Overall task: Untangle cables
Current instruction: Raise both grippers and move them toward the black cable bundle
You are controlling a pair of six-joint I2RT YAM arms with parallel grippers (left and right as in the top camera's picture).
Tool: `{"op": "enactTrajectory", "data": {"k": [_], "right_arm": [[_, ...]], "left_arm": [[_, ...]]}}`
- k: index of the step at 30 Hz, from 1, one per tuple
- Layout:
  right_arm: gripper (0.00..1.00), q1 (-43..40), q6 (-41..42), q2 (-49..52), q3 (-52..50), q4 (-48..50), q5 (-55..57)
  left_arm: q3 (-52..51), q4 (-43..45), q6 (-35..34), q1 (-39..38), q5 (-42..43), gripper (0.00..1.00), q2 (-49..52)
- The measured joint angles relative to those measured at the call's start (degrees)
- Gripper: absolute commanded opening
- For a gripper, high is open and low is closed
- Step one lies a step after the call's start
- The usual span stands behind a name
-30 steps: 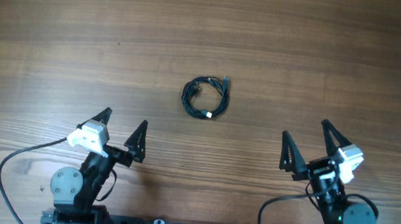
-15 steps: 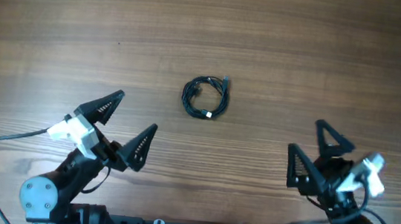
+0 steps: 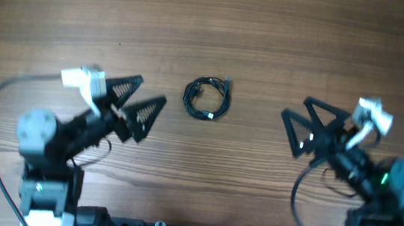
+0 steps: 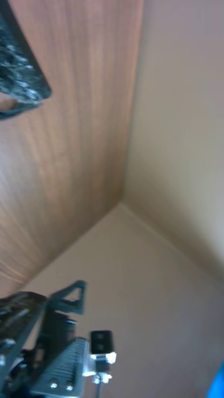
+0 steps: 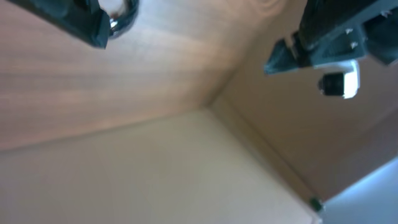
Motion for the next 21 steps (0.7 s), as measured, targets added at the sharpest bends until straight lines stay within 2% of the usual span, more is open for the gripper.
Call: {"op": "enactTrajectory", "data": {"k": [1, 2, 4, 5, 7, 9, 11, 13, 14, 15, 18, 20, 21], "right_arm": [[1.00, 0.0, -2.7, 6.1, 7.9, -9.0, -1.2], [1.00, 0.0, -4.2, 10.5, 13.3, -13.8, -1.9], [1.00, 0.0, -9.6, 19.9, 25.0, -32.3, -2.5], [1.00, 0.0, -11.8, 23.8, 29.2, -37.2, -2.6], [1.00, -0.1, -16.6, 31.6, 34.6, -44.9, -2.2], [1.00, 0.0, -18.5, 36.5, 35.4, -52.5, -0.4], [1.00, -0.1, -21.8, 40.1, 35.3, -57.0, 1.8], [1.00, 0.0, -26.1, 42.7, 35.3, -60.1, 5.7], [1.00, 0.2, -27.1, 42.9, 35.3, -61.4, 8.7], [1.00, 0.4, -27.8, 42.9, 35.3, -62.8, 12.6], [1.00, 0.5, -28.3, 42.9, 35.3, -62.9, 19.7], [1.00, 0.5, -27.0, 42.9, 34.6, -59.6, 21.6], [0.95, 0.5, -26.8, 42.9, 34.0, -59.0, 22.2]], "left_arm": [[3.8, -4.2, 0.3, -0.3, -0.1, 1.00, 2.6], [8.3, -10.7, 0.4, -0.8, -0.2, 1.00, 5.4], [18.1, -26.3, 2.0, -2.5, -1.5, 1.00, 11.4], [21.7, -31.6, 3.3, -3.7, -2.4, 1.00, 13.5], [28.3, -41.9, 10.1, -7.0, -4.0, 1.00, 17.8], [29.3, -45.8, 15.5, -9.2, -4.9, 1.00, 19.3], [29.4, -47.8, 17.3, -9.5, -5.3, 1.00, 20.3], [29.4, -49.2, 18.5, -9.5, -5.8, 0.81, 21.3], [29.4, -49.6, 19.2, -9.5, -6.5, 0.82, 21.7], [29.4, -50.4, 19.6, -9.5, -8.0, 1.00, 22.3], [29.4, -52.5, 19.9, -9.5, -13.9, 1.00, 23.1], [29.4, -52.6, 19.9, -9.5, -18.3, 1.00, 23.1], [29.4, -52.5, 19.9, -9.5, -20.5, 0.98, 23.1]]}}
